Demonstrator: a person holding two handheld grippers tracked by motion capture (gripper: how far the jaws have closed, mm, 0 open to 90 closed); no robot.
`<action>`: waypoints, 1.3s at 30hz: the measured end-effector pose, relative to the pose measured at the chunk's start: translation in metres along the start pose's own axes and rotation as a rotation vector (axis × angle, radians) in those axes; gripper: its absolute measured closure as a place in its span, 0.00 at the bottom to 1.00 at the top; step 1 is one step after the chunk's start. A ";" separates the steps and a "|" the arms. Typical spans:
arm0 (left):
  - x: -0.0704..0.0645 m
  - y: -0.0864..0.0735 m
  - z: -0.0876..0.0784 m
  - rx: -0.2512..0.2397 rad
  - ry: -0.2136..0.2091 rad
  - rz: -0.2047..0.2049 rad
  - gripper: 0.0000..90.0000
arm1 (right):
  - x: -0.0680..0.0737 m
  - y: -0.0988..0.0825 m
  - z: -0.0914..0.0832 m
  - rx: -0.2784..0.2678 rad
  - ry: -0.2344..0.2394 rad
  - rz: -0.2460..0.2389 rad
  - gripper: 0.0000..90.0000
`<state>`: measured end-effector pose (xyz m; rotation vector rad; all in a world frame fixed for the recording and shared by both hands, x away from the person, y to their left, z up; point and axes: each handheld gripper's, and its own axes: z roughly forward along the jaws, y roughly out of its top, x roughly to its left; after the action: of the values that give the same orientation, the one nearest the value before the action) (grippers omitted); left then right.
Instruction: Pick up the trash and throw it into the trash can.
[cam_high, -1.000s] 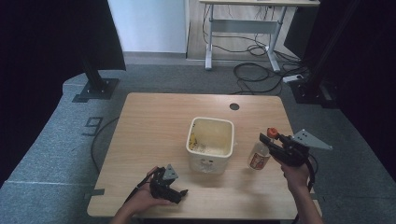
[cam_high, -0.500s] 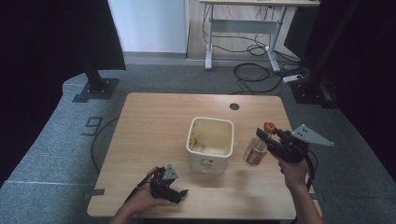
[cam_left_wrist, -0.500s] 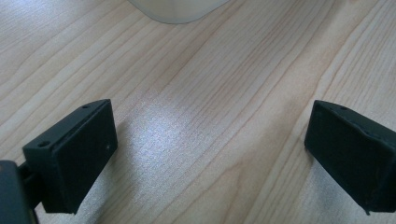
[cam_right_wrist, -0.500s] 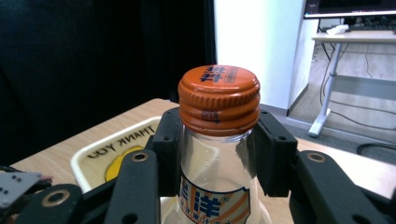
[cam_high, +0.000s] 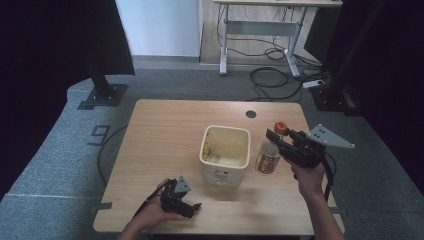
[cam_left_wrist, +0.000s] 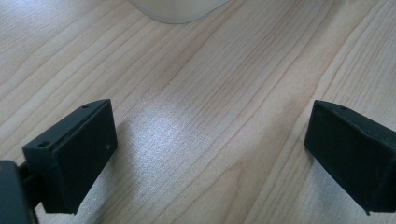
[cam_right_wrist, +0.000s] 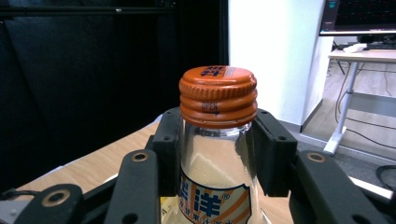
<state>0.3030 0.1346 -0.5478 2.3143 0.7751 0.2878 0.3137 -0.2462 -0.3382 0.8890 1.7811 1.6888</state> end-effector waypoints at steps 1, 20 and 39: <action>0.000 0.000 0.000 0.000 0.000 0.000 0.03 | 0.000 0.000 0.000 0.000 0.000 0.000 0.65; 0.000 0.000 0.000 0.000 -0.001 -0.003 0.03 | 0.014 0.015 0.015 -0.020 0.018 -0.004 0.65; -0.001 0.000 0.000 0.002 0.001 0.002 0.03 | 0.023 0.033 0.015 -0.043 0.035 -0.011 0.65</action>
<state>0.3025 0.1344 -0.5478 2.3174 0.7739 0.2898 0.3136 -0.2184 -0.3047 0.8343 1.7620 1.7397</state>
